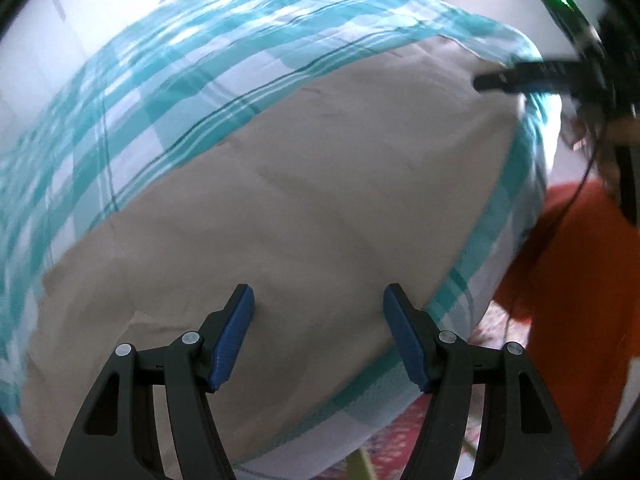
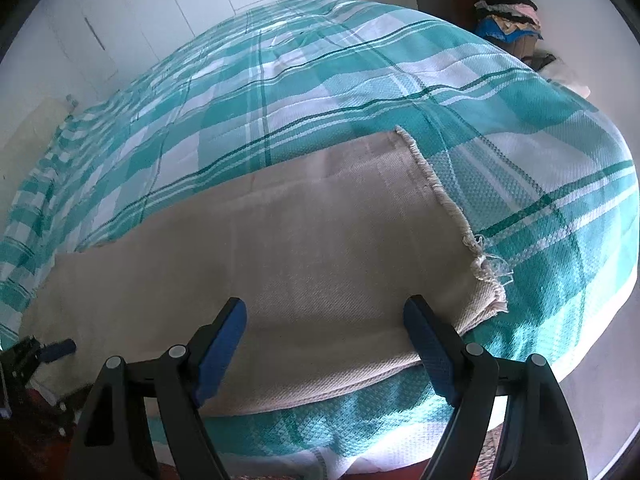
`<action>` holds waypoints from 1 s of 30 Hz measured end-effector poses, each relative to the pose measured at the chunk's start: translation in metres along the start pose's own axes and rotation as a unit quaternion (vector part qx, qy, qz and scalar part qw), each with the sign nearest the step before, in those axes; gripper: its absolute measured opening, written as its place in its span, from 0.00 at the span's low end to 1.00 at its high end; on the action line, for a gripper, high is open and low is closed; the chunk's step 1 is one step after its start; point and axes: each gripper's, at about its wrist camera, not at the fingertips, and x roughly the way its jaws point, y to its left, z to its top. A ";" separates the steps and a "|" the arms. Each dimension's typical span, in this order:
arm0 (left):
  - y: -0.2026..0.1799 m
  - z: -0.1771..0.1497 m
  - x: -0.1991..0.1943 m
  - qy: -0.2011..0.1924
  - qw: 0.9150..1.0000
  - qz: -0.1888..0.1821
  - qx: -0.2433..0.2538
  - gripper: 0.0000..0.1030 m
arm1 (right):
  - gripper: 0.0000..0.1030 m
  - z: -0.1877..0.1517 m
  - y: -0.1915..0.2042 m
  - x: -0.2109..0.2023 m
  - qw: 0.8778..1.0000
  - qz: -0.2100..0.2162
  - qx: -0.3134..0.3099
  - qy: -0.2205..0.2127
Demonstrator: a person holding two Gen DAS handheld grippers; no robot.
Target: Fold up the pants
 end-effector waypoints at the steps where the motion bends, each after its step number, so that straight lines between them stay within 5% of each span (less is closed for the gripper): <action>1: -0.003 0.000 0.001 -0.001 1.000 0.006 0.005 0.67 | 0.78 0.000 -0.002 -0.001 1.000 0.006 0.007 -0.004; 8: 0.016 0.001 0.008 0.012 0.998 -0.032 -0.051 0.71 | 0.76 -0.005 -0.020 -0.029 0.993 0.073 0.061 -0.065; 10: 0.017 0.000 0.008 0.010 0.998 -0.034 -0.048 0.72 | 0.76 -0.009 -0.046 -0.060 0.975 0.133 0.119 -0.130; 13: 0.020 -0.001 0.011 0.009 0.997 -0.040 -0.065 0.74 | 0.76 -0.020 -0.094 -0.089 0.940 0.170 0.232 -0.184; 15: 0.021 -0.001 0.013 0.007 0.996 -0.042 -0.077 0.75 | 0.76 -0.024 -0.115 -0.091 0.929 0.182 0.270 -0.175; 20: 0.021 -0.001 0.014 0.004 0.996 -0.043 -0.080 0.75 | 0.76 -0.036 -0.108 -0.064 0.934 0.221 0.267 -0.091; 26: 0.021 -0.002 0.014 0.003 0.995 -0.041 -0.087 0.76 | 0.73 -0.023 -0.090 -0.030 0.940 0.228 0.250 -0.047; 30: 0.020 -0.003 0.015 0.004 0.995 -0.036 -0.088 0.76 | 0.53 -0.013 -0.085 -0.018 0.945 0.216 0.244 -0.028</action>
